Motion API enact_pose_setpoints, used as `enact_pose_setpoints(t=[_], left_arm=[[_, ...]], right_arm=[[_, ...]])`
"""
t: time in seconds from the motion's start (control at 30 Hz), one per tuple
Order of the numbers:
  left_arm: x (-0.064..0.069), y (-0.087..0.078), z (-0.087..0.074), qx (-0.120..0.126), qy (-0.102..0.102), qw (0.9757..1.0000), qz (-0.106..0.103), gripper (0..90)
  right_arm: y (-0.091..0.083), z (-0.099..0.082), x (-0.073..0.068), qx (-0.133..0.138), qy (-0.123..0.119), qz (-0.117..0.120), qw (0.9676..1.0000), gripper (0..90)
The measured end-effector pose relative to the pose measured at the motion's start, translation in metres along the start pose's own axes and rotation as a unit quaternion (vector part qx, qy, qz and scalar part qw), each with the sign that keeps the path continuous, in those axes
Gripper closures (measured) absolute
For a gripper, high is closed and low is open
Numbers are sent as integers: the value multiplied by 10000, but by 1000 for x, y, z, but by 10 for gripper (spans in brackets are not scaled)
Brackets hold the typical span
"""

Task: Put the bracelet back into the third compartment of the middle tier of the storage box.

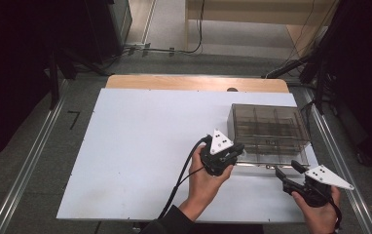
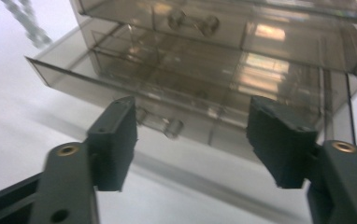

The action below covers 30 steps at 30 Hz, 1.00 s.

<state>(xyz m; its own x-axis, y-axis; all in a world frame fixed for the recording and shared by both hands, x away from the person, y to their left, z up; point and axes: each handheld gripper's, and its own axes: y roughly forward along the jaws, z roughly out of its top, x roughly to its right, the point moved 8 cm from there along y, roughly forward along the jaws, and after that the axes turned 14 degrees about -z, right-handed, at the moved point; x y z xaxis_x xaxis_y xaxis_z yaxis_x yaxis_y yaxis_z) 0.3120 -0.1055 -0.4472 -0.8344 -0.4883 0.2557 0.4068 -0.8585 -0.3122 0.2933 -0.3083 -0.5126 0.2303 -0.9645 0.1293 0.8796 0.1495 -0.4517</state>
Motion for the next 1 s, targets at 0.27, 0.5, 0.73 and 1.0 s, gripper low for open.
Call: enact_pose_setpoints(t=[0.27,0.5,0.73,1.0], left_arm=[[1,9,1,-15,-4,10000,-29,866],[6,21,5,-30,18,10000,-76,866],[6,26,4,-62,5,9999,-94,866],[6,30,2,-94,0,9999,-96,866]], right_arm=[[6,11,-21,86,-133,251,9996,406],[12,16,-28,108,-192,284,9994,439],[15,25,-40,181,-262,469,9984,528],[21,31,-56,199,-381,633,9971,602]])
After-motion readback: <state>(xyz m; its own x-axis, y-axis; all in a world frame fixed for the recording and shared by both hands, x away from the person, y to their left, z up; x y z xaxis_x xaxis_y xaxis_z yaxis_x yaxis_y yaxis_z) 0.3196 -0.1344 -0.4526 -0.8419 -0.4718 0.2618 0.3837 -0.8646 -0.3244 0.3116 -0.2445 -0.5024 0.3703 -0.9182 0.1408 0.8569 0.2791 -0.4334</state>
